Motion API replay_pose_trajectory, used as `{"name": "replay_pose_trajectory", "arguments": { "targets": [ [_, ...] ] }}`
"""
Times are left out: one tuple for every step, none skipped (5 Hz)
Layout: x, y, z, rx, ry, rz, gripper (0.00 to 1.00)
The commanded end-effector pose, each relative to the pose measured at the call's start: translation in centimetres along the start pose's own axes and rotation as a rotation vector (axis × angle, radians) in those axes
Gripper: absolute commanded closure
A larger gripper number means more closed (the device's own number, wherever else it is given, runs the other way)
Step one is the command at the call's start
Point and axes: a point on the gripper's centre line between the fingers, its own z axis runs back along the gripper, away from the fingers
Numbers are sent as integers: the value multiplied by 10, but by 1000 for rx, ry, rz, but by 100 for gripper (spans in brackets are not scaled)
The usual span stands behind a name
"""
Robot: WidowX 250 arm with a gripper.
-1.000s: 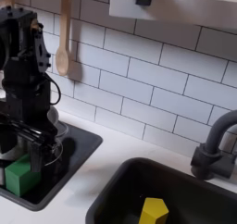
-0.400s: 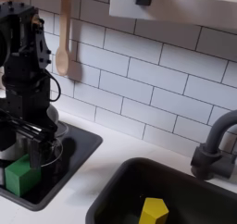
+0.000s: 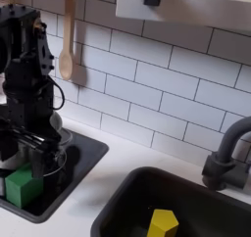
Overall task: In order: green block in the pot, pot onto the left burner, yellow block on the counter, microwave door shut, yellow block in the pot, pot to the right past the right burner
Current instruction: 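Put the green block in the pot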
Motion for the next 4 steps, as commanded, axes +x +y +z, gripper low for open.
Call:
{"name": "replay_pose_trajectory", "arguments": {
  "targets": [
    [4,3,-10,10,-11,-17,0],
    [4,5,-17,14,-4,-23,0],
    [3,4,-27,7,10,-35,0],
    [4,4,-35,9,24,-41,0]
  ]
}}
